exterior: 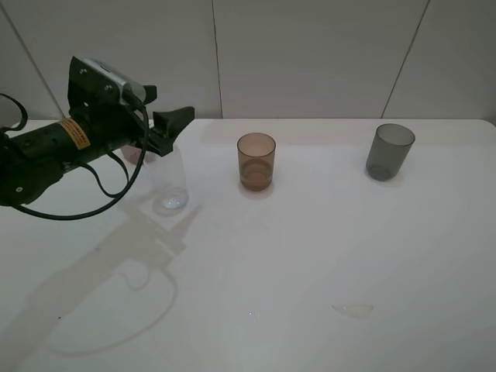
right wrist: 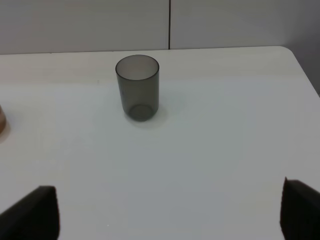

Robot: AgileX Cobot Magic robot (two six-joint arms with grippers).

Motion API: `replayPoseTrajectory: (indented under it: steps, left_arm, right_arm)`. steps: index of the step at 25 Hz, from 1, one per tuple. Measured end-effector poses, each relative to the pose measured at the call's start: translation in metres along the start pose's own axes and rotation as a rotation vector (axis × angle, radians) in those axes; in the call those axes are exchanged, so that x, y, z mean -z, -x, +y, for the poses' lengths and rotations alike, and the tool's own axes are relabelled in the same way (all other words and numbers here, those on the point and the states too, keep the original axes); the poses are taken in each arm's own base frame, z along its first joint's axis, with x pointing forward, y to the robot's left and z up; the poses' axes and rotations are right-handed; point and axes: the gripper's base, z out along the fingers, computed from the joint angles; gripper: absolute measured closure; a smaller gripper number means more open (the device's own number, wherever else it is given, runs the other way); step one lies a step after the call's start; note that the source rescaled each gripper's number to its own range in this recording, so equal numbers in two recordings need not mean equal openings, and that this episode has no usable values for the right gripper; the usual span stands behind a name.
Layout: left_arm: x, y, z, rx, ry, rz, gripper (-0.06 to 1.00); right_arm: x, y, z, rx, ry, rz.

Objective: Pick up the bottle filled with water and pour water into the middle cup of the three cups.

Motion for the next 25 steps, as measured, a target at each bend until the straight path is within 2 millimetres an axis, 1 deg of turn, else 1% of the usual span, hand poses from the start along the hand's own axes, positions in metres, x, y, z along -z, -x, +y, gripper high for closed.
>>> replayPoseTrajectory:
  steps: [5,8,11,13,17,19,22,25]
  left_arm:
    - [0.009,0.042,0.003,0.049,0.017,-0.103,-0.06]
    - [0.018,0.063,0.007,0.130,0.049,-0.098,-0.06]
    - [0.028,0.078,0.011,0.217,0.114,-0.014,-0.06]
    - [0.038,0.082,0.015,0.230,0.187,0.091,-0.06]
    - [0.063,0.098,0.019,0.228,0.346,0.265,-0.06]
    - [0.079,0.114,0.021,0.255,0.438,0.317,-0.06]
    - [0.109,0.133,0.022,0.312,0.576,0.418,-0.06]
    - [0.142,0.144,0.013,0.335,0.656,0.525,-0.06]
  right_arm:
    - [0.000,0.000,0.000,0.000,0.000,0.000]
    - [0.000,0.000,0.000,0.000,0.000,0.000]
    - [0.000,0.000,0.000,0.000,0.000,0.000]
    - [0.000,0.000,0.000,0.000,0.000,0.000]
    - [0.000,0.000,0.000,0.000,0.000,0.000]
    - [0.000,0.000,0.000,0.000,0.000,0.000]
    - [0.000,0.000,0.000,0.000,0.000,0.000]
    - [0.000,0.000,0.000,0.000,0.000,0.000]
